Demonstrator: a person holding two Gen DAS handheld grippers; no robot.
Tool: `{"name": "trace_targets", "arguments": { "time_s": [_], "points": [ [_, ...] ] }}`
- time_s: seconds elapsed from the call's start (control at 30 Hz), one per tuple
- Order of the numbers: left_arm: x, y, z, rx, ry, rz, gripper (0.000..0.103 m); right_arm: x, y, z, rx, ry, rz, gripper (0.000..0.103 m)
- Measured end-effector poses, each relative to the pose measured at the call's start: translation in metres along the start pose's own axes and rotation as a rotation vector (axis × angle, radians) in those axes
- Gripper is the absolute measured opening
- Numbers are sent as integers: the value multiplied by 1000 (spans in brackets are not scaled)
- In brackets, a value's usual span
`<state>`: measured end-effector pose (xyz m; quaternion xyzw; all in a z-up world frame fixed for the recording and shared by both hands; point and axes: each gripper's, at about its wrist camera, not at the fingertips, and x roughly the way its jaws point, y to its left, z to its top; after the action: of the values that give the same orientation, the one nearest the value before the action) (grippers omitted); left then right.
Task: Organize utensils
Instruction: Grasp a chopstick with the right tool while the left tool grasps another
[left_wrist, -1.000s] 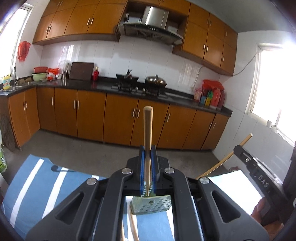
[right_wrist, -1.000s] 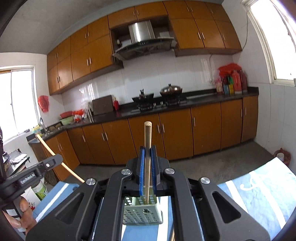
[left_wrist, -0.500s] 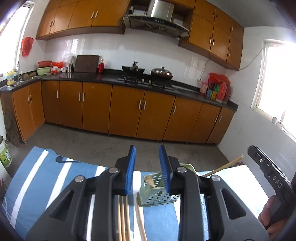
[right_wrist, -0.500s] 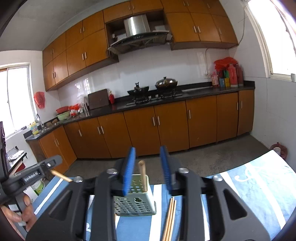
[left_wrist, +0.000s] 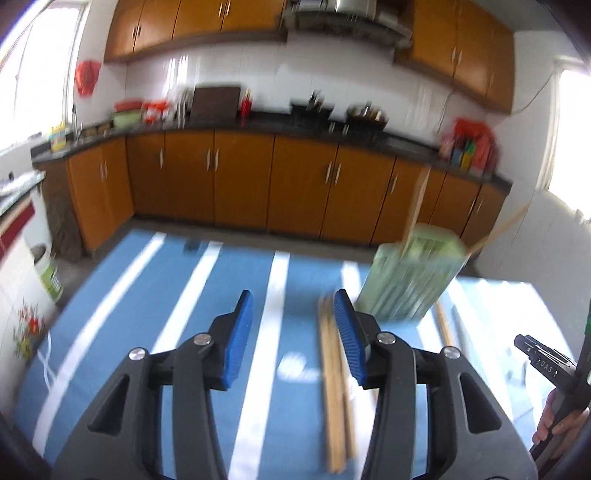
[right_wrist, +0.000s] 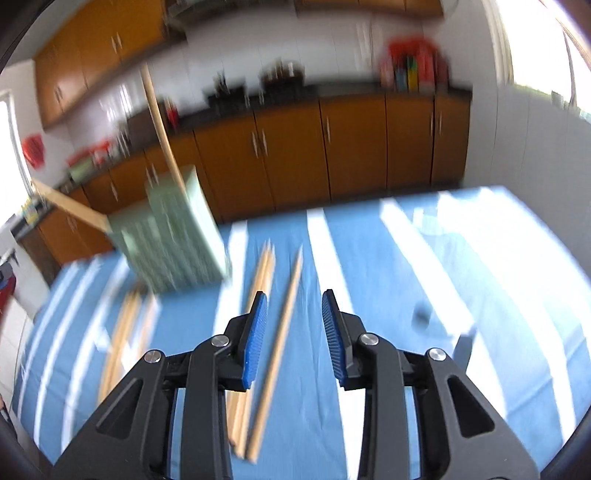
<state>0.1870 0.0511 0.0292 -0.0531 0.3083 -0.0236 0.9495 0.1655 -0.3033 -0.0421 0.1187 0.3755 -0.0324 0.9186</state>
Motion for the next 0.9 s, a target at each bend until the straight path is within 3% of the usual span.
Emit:
{"name": "trace_targets", "arguments": {
  "time_s": [0.13, 0.3, 0.47, 0.73, 0.9],
  "points": [
    [27, 16, -41, -10, 125, 35, 45, 32, 12, -25, -23, 97, -3, 26],
    [38, 21, -67, -5, 186, 26, 45, 47, 27, -35, -63, 122, -5, 26],
    [44, 16, -76, -3, 218, -10, 44, 47, 24, -42, -91, 114, -49, 8],
    [60, -7, -84, 24, 276, -71, 29, 41, -17, -34, 25, 89, -128, 7],
    [71, -24, -93, 63, 314, -98, 20, 39, -16, -36, -5, 82, -142, 7]
  ]
}}
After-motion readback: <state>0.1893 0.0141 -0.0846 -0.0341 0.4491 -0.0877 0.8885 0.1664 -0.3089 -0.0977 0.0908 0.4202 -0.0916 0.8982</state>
